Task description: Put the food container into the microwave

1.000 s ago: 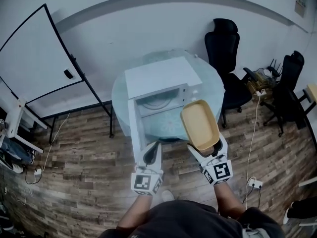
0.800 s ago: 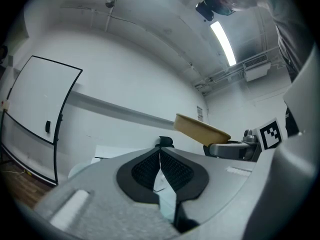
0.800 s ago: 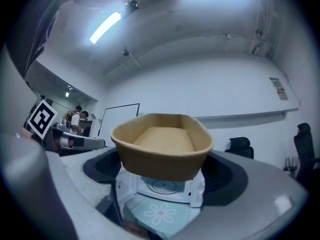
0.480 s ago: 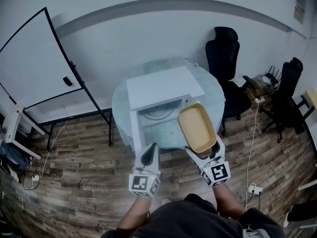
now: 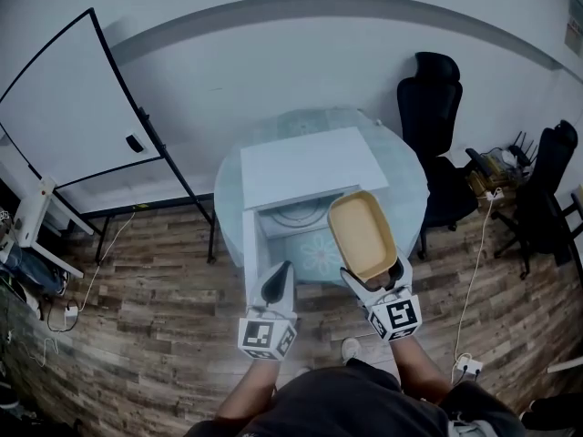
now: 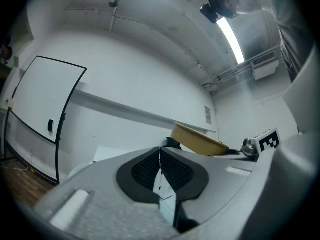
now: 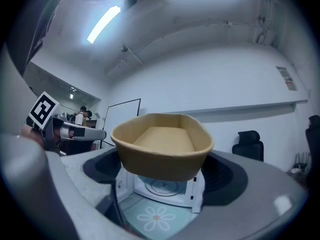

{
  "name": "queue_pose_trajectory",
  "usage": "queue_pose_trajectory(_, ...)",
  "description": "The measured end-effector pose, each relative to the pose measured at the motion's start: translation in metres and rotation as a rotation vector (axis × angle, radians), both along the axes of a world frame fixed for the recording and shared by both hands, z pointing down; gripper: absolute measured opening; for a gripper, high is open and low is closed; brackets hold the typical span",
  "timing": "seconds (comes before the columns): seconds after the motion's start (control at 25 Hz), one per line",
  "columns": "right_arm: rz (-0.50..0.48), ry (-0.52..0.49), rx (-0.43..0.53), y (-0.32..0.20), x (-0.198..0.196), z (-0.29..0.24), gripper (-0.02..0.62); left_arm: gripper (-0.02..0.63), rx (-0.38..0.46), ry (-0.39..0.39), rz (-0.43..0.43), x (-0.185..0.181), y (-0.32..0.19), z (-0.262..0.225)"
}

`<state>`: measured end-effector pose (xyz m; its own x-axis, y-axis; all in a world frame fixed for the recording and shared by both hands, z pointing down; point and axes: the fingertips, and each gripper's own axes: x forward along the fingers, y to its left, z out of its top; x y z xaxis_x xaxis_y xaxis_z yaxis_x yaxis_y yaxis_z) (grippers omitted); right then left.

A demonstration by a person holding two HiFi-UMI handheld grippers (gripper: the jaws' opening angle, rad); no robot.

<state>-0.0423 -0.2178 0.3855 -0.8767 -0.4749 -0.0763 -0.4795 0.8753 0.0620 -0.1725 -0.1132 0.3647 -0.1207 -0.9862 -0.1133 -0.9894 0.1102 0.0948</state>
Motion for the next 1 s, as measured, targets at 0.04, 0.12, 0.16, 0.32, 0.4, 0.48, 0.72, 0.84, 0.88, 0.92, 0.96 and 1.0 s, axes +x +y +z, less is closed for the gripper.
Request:
queue_pose_trajectory(0.04, -0.008, 0.000, -0.003, -0.007, -0.002, 0.001, 0.505, 0.006, -0.003, 0.007, -0.009, -0.001, -0.004, 0.000)
queue_pose_trajectory(0.12, -0.027, 0.002, -0.008, -0.018, -0.007, 0.005, 0.505, 0.006, -0.008, 0.042, -0.026, -0.005, -0.011, 0.003)
queue_pose_trajectory(0.16, -0.036, 0.005, -0.009, -0.022, -0.009, 0.007, 0.504, 0.006, -0.010, 0.064, -0.031, -0.007, -0.015, 0.004)
queue_pose_trajectory(0.32, -0.072, 0.015, -0.025, -0.039, -0.021, 0.018, 0.505, 0.006, -0.029, 0.081, -0.069, -0.017, -0.030, 0.008)
queue_pose_trajectory(0.4, -0.090, 0.023, -0.041, -0.046, -0.026, 0.026, 0.505, 0.006, -0.041, 0.079, -0.099, -0.022, -0.035, 0.012)
queue_pose_trajectory(0.48, -0.103, 0.035, -0.054, -0.053, -0.030, 0.033, 0.505, 0.006, -0.054, 0.073, -0.124, -0.026, -0.043, 0.017)
queue_pose_trajectory(0.72, -0.142, 0.072, -0.103, -0.072, -0.047, 0.066, 0.505, 0.006, -0.131, 0.064, -0.194, -0.036, -0.065, 0.054)
queue_pose_trajectory(0.84, -0.159, 0.095, -0.126, -0.082, -0.056, 0.085, 0.505, 0.006, -0.165, 0.077, -0.218, -0.040, -0.076, 0.076)
queue_pose_trajectory(0.88, -0.164, 0.099, -0.135, -0.085, -0.059, 0.091, 0.505, 0.006, -0.175, 0.083, -0.222, -0.041, -0.079, 0.084)
queue_pose_trajectory(0.92, -0.171, 0.104, -0.142, -0.087, -0.062, 0.097, 0.505, 0.006, -0.185, 0.089, -0.225, -0.041, -0.082, 0.091)
queue_pose_trajectory(0.96, -0.178, 0.110, -0.146, -0.089, -0.065, 0.103, 0.505, 0.006, -0.195, 0.092, -0.228, -0.042, -0.084, 0.098)
queue_pose_trajectory(1.0, -0.186, 0.117, -0.147, -0.090, -0.069, 0.109, 0.505, 0.006, -0.203, 0.094, -0.231, -0.043, -0.086, 0.104)
